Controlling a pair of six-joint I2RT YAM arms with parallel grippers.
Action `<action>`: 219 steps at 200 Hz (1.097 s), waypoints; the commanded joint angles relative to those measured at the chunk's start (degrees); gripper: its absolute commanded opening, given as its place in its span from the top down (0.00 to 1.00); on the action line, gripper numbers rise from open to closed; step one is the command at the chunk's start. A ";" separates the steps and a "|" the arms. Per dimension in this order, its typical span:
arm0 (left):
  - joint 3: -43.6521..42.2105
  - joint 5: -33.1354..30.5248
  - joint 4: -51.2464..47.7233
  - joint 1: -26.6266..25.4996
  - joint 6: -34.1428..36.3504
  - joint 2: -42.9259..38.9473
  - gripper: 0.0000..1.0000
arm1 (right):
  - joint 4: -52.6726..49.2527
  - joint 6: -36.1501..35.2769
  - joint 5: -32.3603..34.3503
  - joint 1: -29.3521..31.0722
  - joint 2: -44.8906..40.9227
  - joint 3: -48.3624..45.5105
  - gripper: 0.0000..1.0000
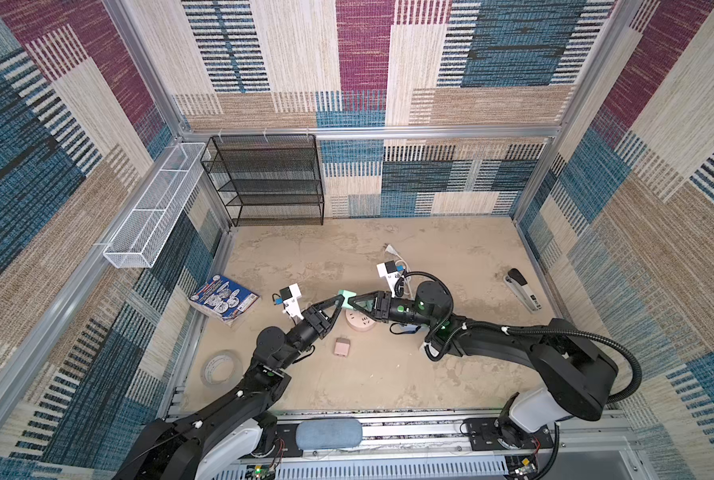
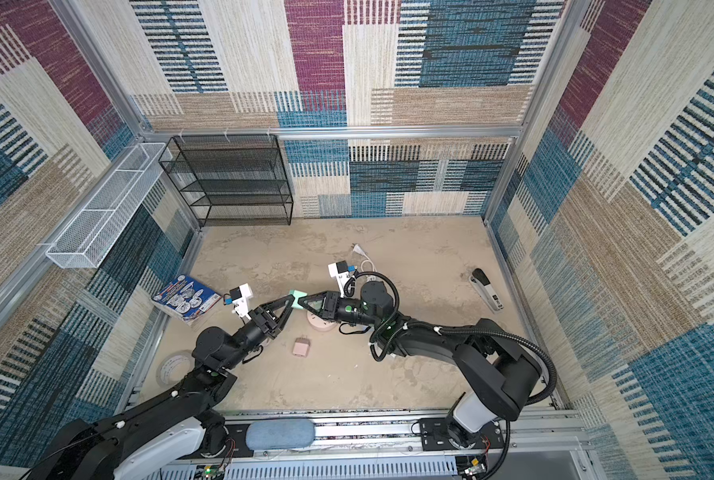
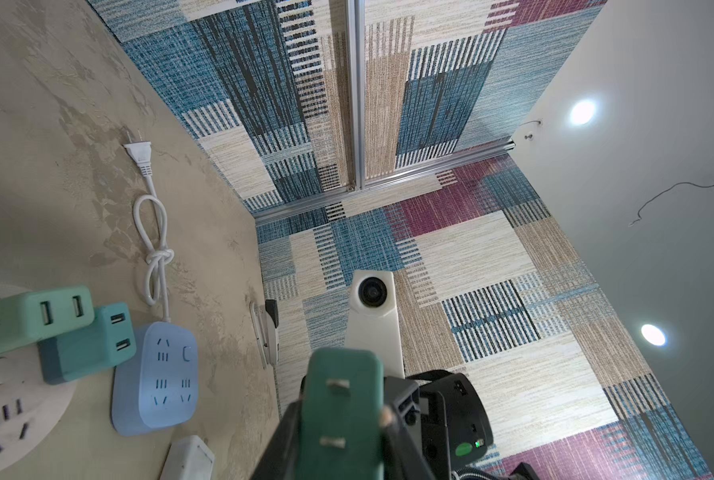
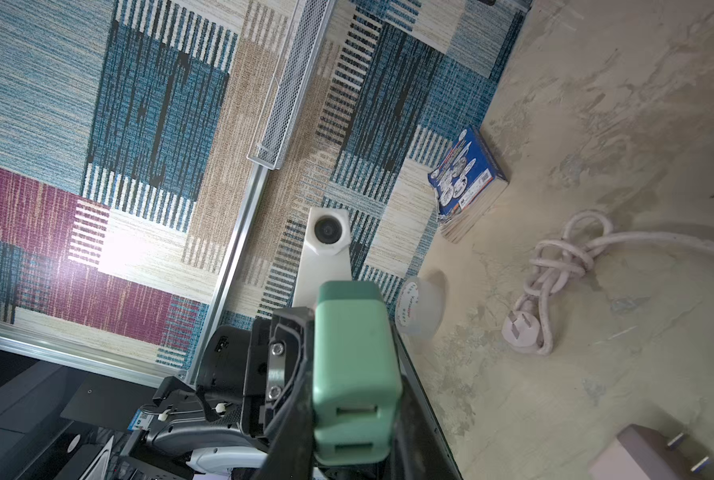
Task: Insert the plug
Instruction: 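Close the right gripper on the green adapter held by the left gripper, then carry the green adapter toward the pink strip while the left gripper opens and withdraws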
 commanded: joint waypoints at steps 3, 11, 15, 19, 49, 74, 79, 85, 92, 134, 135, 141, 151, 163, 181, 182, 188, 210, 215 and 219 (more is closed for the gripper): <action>0.72 2.50 -5.22 0.01 2.03 -0.71 0.61 | -1.88 -4.01 -1.20 0.21 -0.37 1.40 1.00; 0.96 2.48 -7.22 0.04 2.50 -1.48 0.42 | -4.92 -5.32 -1.11 0.22 -0.50 2.20 1.00; 1.11 2.51 -8.37 0.17 2.93 -2.08 0.32 | -6.33 -6.06 -1.10 0.22 -0.63 2.61 1.00; 1.38 2.59 -9.65 0.23 3.38 -2.65 0.18 | -8.03 -6.91 -1.18 0.17 -0.71 2.96 1.00; 3.73 2.02 -26.24 2.10 9.06 -11.18 0.00 | -22.39 -13.62 0.22 -0.13 -1.66 6.58 1.00; 8.26 -1.33 -47.87 4.99 17.20 -22.24 0.00 | -40.40 -22.55 3.22 -0.43 -1.14 13.50 1.00; 9.36 -2.57 -52.83 5.34 19.30 -24.30 0.00 | -43.74 -24.36 4.00 -0.37 -0.98 14.87 1.00; 11.21 -4.34 -58.29 5.56 21.71 -26.25 0.00 | -47.87 -26.39 5.35 -0.36 -0.78 16.85 1.00; 13.23 -6.57 -64.16 5.66 24.91 -28.26 0.00 | -52.58 -28.49 7.55 -0.38 -0.45 19.14 1.00; 22.56 -14.19 -82.37 5.85 36.89 -28.60 0.01 | -72.41 -37.10 17.89 -0.39 2.68 30.26 1.00; 22.63 -14.22 -82.50 5.85 36.99 -28.52 0.02 | -72.77 -37.19 18.06 -0.35 2.75 30.45 1.00; 23.18 -14.34 -83.26 5.93 37.77 -27.67 0.02 | -74.82 -37.89 18.98 -0.37 3.51 31.78 1.00; 23.86 -14.13 -83.96 5.93 38.86 -26.07 0.02 | -77.84 -39.00 19.67 -0.32 4.88 33.88 1.00; 24.34 -13.53 -84.12 5.97 39.76 -23.99 0.03 | -80.76 -40.12 20.21 -0.27 6.49 36.25 1.00; 24.28 -12.35 -83.10 5.93 40.38 -21.22 0.04 | -83.99 -40.86 20.66 -0.15 8.30 39.02 1.00; 24.24 -12.25 -82.95 5.93 40.49 -21.05 0.04 | -84.14 -40.88 20.68 -0.15 8.42 39.18 1.00; 24.08 -11.87 -82.61 5.93 40.58 -20.21 0.05 | -84.81 -40.93 20.95 -0.02 8.86 39.93 1.00; 23.59 -10.35 -81.08 5.93 41.08 -17.09 0.05 | -87.98 -41.83 22.67 0.87 10.50 42.82 1.00; 23.58 -10.03 -80.87 5.96 41.18 -16.40 0.05 | -88.69 -42.38 22.78 1.19 11.14 43.62 1.00; 23.58 -9.77 -80.71 5.93 41.28 -15.90 0.05 | -89.53 -42.75 22.93 1.41 11.58 44.40 1.00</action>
